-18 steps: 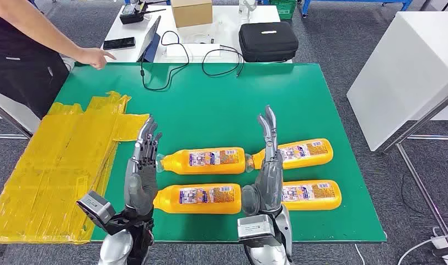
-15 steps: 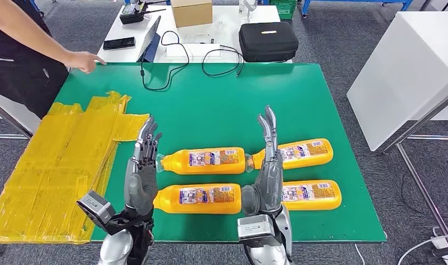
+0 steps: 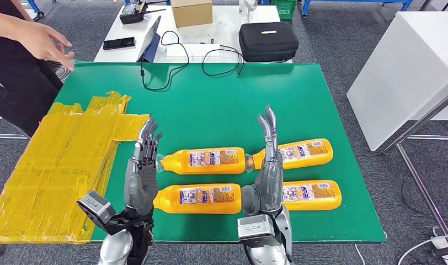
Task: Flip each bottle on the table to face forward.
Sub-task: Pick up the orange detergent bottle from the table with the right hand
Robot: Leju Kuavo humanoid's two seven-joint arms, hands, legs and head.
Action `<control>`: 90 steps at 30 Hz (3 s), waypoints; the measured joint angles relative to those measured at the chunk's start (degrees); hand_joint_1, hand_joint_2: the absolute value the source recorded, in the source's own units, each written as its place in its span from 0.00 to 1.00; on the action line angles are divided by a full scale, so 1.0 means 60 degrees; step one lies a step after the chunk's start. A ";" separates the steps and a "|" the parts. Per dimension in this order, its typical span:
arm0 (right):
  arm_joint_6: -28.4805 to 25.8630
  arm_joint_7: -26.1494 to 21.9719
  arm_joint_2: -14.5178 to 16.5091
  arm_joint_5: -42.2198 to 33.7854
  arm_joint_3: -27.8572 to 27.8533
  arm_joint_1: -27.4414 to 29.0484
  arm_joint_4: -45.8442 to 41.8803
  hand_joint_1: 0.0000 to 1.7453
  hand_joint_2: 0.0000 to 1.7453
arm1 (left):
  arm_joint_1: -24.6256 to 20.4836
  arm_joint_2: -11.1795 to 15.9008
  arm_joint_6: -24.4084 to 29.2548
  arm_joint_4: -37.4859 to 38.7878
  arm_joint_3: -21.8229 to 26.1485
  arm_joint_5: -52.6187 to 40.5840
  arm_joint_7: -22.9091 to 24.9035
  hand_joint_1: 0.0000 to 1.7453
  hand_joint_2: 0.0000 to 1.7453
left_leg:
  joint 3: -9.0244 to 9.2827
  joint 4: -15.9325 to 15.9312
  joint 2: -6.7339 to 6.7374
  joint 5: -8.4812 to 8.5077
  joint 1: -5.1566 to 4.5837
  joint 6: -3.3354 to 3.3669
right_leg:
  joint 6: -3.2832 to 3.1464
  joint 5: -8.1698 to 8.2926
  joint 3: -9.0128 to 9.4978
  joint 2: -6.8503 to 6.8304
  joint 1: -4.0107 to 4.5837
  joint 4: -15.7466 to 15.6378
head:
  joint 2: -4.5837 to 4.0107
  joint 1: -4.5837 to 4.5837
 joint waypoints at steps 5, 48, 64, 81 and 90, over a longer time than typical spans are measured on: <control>0.0000 0.0000 0.0000 0.0000 0.0000 0.0000 0.0000 0.22 0.00 | 0.0000 0.0000 0.0000 0.0000 0.0000 0.0000 0.0000 1.00 0.00 | 0.0000 0.0000 0.0000 0.0000 0.0000 0.0000 | 0.0000 0.0000 0.0000 0.0000 0.0000 0.0000 | 0.0000 0.0000; 0.2774 -0.0774 -0.0317 -0.1441 -0.1541 0.0612 0.0798 0.22 0.00 | 0.0307 -0.0027 0.1819 -0.0248 0.0711 -0.1667 -0.0794 0.03 0.00 | -0.0010 0.0000 -0.0011 -0.0003 0.0000 0.0001 | 0.0002 -0.0003 -0.0001 -0.0004 -0.0001 -0.0001 | 0.0000 -0.0001; 0.1726 0.2078 -0.0346 0.2844 -0.0750 0.0263 0.2435 0.00 1.00 | 0.0657 -0.0196 0.1634 -0.0455 0.1342 -0.1297 -0.0350 0.00 0.00 | -0.0014 -0.0002 -0.0010 -0.0002 0.0003 0.0001 | 0.0000 -0.0004 -0.0001 -0.0004 0.0000 0.0000 | 0.0000 -0.0002; 0.1767 0.3636 -0.0433 0.4529 0.0426 -0.0568 0.4325 0.00 1.00 | 0.0852 -0.0259 0.1307 -0.0692 0.1699 -0.0976 -0.0282 0.00 0.00 | -0.0015 -0.0002 -0.0010 -0.0002 0.0002 0.0001 | 0.0000 -0.0004 -0.0002 -0.0004 0.0000 0.0000 | 0.0000 0.0000; 0.1872 0.4138 -0.0503 0.4817 0.0696 -0.0855 0.5059 0.00 1.00 | 0.1031 -0.0259 0.1260 -0.0888 0.1960 -0.0882 -0.0310 0.00 0.00 | -0.0014 -0.0002 -0.0010 -0.0002 0.0001 0.0001 | 0.0000 -0.0004 -0.0002 -0.0004 -0.0001 0.0000 | 0.0000 0.0000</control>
